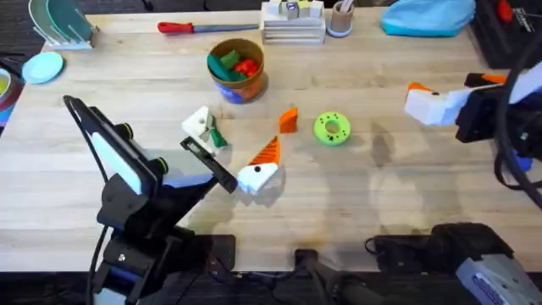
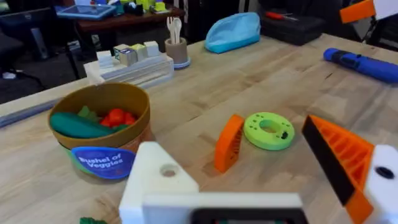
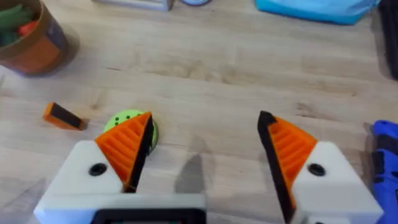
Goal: Pick up the gripper from the table and insert it into the empty holder that is missing its gripper. Then pick up a screw, insert it into the mounting hole, and use the screwdriver to tighten it. Finally, clean up the table by picking up the vegetable and placing it into the bucket.
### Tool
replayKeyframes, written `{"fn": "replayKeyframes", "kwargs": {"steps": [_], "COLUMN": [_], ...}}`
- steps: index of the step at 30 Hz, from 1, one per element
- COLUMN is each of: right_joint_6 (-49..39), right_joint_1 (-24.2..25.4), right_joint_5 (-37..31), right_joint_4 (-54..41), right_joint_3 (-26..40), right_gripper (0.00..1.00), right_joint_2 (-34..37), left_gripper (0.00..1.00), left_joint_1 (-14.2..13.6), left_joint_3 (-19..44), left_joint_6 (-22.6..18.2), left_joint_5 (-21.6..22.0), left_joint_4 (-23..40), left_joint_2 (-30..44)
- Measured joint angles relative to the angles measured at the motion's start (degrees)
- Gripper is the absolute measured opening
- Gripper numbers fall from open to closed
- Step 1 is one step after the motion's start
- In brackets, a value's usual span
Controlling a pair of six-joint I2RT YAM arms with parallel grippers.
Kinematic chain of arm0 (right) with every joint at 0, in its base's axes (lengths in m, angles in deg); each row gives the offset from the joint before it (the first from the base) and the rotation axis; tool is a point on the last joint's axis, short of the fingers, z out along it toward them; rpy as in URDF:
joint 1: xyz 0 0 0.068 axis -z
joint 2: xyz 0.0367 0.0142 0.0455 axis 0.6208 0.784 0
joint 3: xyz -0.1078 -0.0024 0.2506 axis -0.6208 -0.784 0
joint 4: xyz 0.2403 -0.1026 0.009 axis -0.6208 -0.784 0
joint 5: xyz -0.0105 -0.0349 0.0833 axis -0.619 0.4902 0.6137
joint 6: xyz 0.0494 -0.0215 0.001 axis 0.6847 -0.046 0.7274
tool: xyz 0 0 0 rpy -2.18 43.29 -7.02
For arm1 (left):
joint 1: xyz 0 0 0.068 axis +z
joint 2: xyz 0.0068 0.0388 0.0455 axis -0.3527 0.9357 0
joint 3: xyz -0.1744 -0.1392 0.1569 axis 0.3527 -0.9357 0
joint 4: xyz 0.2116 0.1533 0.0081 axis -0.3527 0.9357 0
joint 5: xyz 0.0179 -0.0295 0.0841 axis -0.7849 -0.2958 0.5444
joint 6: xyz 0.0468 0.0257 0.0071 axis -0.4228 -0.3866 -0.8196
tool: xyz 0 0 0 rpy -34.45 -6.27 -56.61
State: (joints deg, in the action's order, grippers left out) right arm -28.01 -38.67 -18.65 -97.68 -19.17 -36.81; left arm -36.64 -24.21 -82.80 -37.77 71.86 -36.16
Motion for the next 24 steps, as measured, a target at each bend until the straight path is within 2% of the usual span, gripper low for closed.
{"fn": "replayKeyframes", "kwargs": {"steps": [5,9,13,19,24], "right_joint_6": [1.97,1.06,-2.12,-8.97,-14.77], "right_joint_1": [-0.04,-2.89,-11.71,-28.23,-35.62], "right_joint_5": [4.04,10.11,10.25,3.08,-0.43], "right_joint_4": [2.42,2.87,1.02,0.38,0.32], "right_joint_3": [0.02,0.57,3.59,13.12,19.43], "right_gripper": [0.991,0.991,0.991,0.991,0.991], "right_joint_2": [1.01,6.38,15.59,30.26,41.46], "left_gripper": [0.993,0.993,0.992,0.993,0.993], "left_joint_1": [0.0,0.0,0.0,0.0,0.0], "left_joint_3": [0.0,0.0,0.0,0.0,0.0], "left_joint_6": [0.0,0.0,0.0,0.0,0.0], "left_joint_5": [0.02,0.02,0.02,0.02,0.02], "left_joint_4": [0.0,0.0,0.0,0.0,0.01], "left_joint_2": [-0.01,-0.02,0.0,0.0,-0.01]}}
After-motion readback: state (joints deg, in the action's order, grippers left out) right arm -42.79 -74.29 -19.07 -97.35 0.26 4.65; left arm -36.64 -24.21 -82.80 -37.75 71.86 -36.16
